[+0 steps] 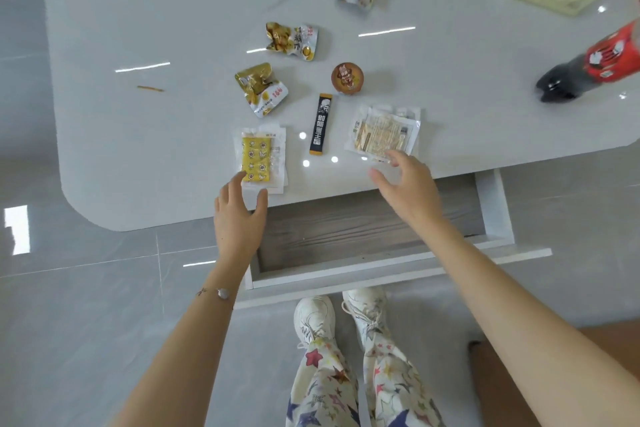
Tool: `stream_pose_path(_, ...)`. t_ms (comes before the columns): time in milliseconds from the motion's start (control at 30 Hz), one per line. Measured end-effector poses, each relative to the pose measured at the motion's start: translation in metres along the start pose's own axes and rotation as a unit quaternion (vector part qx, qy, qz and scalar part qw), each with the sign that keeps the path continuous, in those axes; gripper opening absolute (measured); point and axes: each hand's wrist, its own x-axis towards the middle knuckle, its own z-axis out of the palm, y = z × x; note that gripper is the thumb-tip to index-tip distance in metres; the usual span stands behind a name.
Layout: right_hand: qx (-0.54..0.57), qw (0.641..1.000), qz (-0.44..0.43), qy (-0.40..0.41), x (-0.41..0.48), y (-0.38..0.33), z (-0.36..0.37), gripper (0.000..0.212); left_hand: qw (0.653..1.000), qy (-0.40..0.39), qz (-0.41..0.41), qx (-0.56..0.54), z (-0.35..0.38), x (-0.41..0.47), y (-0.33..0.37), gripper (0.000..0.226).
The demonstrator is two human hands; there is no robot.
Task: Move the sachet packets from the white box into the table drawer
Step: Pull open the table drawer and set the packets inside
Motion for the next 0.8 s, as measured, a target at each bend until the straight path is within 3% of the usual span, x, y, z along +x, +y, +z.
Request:
stream_pose_path(133, -0.066, 0.995, 0.018, 0.069, 0.057, 0.003, 0.009, 0.067, 0.999, 0.023, -0.012, -0.026, 0.019, 0.034, 0.000, 0.048)
stream_pose_path(333, -0.075, 0.990, 0.109, 0.055, 0.088, 0.004, 0.025, 0.079, 0.996, 0.070, -0.047, 0.042, 0.041, 0.052, 0.004, 0.061)
stream_pose_path(467, -0.019, 0.991, 0.103, 0.084, 0.083, 0.000, 0.030, 0.084, 0.994, 0.075, -0.081, 0.004, 0.044, 0.056, 0.011, 0.074)
stream_pose_path(567, 0.090, 0.986, 0.106, 0.087, 0.069, 0.003, 0.031, 0.087, 0.984, 0.050, -0.152, -0.076, 0.042, 0.060, 0.014, 0.075)
stream_pose_path(700, 0.208, 0.965, 0.141, 0.080, 0.041, 0.008, 0.036, 0.065, 0.973, -0.002, -0.174, -0.154, 0.032, 0.053, 0.010, 0.044)
stream_pose_path(800, 0.311, 0.930, 0.193, 0.040, 0.015, 0.015, 0.037, 0.040, 0.955, -0.036, -0.165, -0.244, 0.024, 0.033, 0.003, 0.033)
